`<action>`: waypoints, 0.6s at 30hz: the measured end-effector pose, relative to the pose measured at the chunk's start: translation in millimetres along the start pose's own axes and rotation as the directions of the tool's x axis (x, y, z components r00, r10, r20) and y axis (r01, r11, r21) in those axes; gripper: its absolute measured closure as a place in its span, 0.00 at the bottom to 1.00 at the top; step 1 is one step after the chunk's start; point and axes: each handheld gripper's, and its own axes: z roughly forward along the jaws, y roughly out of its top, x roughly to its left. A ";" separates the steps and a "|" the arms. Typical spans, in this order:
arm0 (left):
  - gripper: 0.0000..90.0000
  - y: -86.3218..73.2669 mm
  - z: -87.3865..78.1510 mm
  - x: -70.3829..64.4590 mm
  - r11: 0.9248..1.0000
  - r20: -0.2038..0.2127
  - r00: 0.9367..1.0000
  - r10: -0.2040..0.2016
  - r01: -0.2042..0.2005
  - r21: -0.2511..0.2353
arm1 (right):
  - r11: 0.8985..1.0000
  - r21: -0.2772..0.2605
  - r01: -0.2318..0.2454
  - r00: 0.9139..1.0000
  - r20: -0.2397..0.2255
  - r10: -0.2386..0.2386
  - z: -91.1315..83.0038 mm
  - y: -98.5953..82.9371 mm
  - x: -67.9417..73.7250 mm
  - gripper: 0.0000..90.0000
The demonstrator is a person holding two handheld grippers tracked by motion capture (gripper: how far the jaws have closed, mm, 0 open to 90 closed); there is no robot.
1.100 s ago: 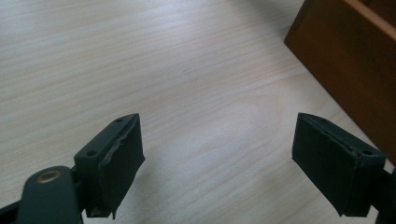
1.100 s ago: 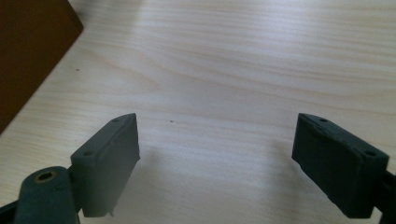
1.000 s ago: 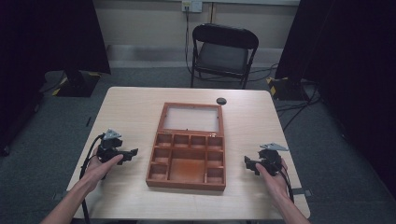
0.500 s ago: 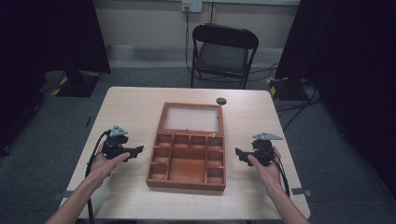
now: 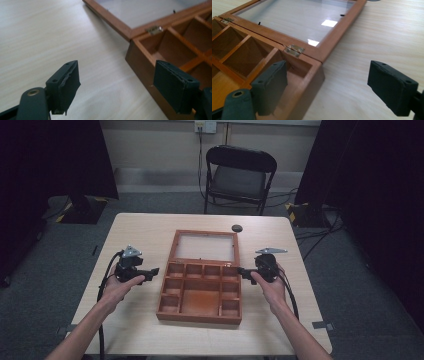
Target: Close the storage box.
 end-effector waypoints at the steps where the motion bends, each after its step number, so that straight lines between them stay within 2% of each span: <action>1: 0.23 4.2 1.9 0.7 1.000 0.007 1.000 0.001 -0.001 0.008 | 1.000 -0.001 0.005 1.000 -0.006 -0.005 4.0 3.2 1.3 0.17; 3: 0.23 7.9 3.5 0.9 1.000 0.003 1.000 -0.010 0.010 -0.001 | 1.000 -0.008 0.003 1.000 -0.013 -0.003 11.4 9.5 3.8 0.17; 4: 0.23 11.9 5.3 1.5 1.000 0.014 1.000 -0.016 0.016 -0.002 | 1.000 -0.002 -0.001 1.000 -0.023 0.001 14.8 13.4 5.1 0.17; 5: 0.23 19.5 8.4 3.4 1.000 0.023 1.000 -0.010 0.010 0.007 | 1.000 0.001 0.000 0.999 -0.035 0.000 17.7 17.3 6.0 0.17; 6: 0.23 19.5 8.4 3.4 1.000 0.023 1.000 -0.010 0.010 0.007 | 1.000 0.001 0.000 0.999 -0.035 0.000 17.7 17.3 6.0 0.17; 9: 0.23 30.9 16.9 8.7 0.998 0.031 0.998 -0.055 0.055 -0.003 | 1.000 -0.002 0.008 1.000 -0.022 -0.008 25.2 32.5 9.8 0.16; 16: 0.23 46.4 36.1 12.2 0.996 0.037 0.996 -0.085 0.085 0.001 | 1.000 -0.015 -0.013 1.000 -0.002 0.013 34.8 53.0 7.2 0.16; 17: 0.23 48.8 39.9 12.3 0.997 0.039 0.996 -0.083 0.083 0.002 | 1.000 -0.007 -0.011 1.000 -0.003 0.011 37.5 54.3 6.8 0.16; 18: 0.23 52.6 48.7 10.6 0.995 0.055 0.993 -0.101 0.101 0.006 | 1.000 -0.004 -0.005 1.000 -0.002 0.005 40.7 54.8 5.7 0.16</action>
